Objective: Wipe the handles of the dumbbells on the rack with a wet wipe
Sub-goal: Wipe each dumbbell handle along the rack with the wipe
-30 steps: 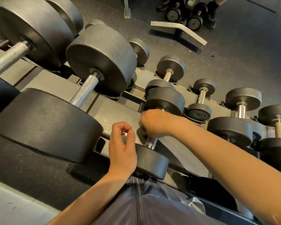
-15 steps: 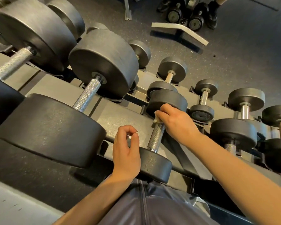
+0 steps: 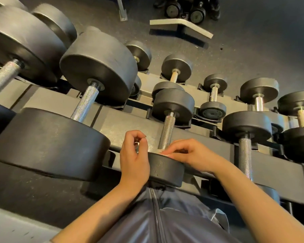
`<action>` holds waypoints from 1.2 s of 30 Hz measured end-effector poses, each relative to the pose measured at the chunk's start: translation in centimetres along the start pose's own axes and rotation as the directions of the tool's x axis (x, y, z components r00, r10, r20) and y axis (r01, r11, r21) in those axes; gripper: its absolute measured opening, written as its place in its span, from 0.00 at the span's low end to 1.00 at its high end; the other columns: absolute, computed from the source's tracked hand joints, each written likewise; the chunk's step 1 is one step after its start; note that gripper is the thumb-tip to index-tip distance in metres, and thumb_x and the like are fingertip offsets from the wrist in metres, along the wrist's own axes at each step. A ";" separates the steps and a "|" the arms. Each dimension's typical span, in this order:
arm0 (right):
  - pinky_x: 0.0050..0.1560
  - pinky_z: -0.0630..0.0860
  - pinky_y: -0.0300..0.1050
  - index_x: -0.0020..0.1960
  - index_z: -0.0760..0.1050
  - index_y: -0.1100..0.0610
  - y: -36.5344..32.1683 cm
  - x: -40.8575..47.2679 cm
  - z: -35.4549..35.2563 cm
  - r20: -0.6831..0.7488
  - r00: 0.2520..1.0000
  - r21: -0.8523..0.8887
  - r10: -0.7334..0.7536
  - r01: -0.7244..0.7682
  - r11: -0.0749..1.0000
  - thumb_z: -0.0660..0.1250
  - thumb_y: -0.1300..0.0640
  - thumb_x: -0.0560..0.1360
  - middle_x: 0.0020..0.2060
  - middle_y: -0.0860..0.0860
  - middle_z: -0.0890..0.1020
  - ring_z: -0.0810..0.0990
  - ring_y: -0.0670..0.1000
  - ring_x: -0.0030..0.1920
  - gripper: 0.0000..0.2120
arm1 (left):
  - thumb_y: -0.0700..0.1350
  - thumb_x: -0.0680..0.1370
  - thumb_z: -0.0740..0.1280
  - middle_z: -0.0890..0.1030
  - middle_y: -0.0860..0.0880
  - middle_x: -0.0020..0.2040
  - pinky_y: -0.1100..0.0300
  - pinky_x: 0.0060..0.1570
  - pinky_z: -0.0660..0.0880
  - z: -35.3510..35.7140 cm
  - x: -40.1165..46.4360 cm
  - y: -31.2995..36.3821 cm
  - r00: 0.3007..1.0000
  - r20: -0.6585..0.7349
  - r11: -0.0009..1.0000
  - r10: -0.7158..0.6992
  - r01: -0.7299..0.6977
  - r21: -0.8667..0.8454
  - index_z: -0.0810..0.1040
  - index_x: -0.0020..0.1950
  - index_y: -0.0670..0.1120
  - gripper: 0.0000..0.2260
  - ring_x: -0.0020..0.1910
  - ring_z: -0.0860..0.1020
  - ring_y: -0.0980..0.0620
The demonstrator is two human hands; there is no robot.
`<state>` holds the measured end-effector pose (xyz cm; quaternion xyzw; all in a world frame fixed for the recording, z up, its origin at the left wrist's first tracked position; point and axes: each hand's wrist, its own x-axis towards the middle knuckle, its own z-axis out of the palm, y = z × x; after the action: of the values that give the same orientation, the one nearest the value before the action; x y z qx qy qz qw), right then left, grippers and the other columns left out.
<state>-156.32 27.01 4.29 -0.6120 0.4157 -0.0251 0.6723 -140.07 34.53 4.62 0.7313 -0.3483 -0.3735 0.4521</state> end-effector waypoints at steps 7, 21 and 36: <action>0.50 0.77 0.39 0.44 0.83 0.51 -2.0 1.2 0.8 -0.054 0.997 -0.299 -0.049 0.030 0.954 0.71 0.60 0.73 0.39 0.41 0.81 0.79 0.41 0.43 0.05 | 0.41 0.76 0.61 0.75 0.53 0.40 0.71 0.41 0.68 -0.1 -0.1 -0.2 0.999 -0.004 0.999 0.053 -0.053 0.002 0.70 0.44 0.52 0.06 0.39 0.73 0.58; 0.52 0.78 0.44 0.39 0.79 0.46 -0.3 0.1 -0.5 -0.021 0.992 -0.216 0.121 -0.123 0.969 0.69 0.64 0.74 0.41 0.46 0.82 0.80 0.46 0.45 0.13 | 0.34 0.79 0.61 0.74 0.52 0.41 0.72 0.41 0.68 -0.1 0.0 -0.1 0.997 0.045 0.998 0.057 -0.058 0.023 0.71 0.45 0.52 0.12 0.40 0.72 0.61; 0.36 0.71 0.36 0.35 0.76 0.56 1.3 2.1 2.2 -0.210 0.869 0.192 0.449 -0.413 0.890 0.66 0.68 0.73 0.32 0.50 0.77 0.74 0.46 0.36 0.11 | 0.43 0.75 0.60 0.75 0.52 0.40 0.71 0.42 0.69 -0.1 0.1 -0.4 0.994 0.080 0.998 0.068 -0.069 0.001 0.71 0.44 0.52 0.03 0.40 0.73 0.59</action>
<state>-154.26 27.94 1.88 -0.4466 0.6201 0.0200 0.6447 -139.84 34.64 4.31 0.7045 -0.3916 -0.3858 0.4489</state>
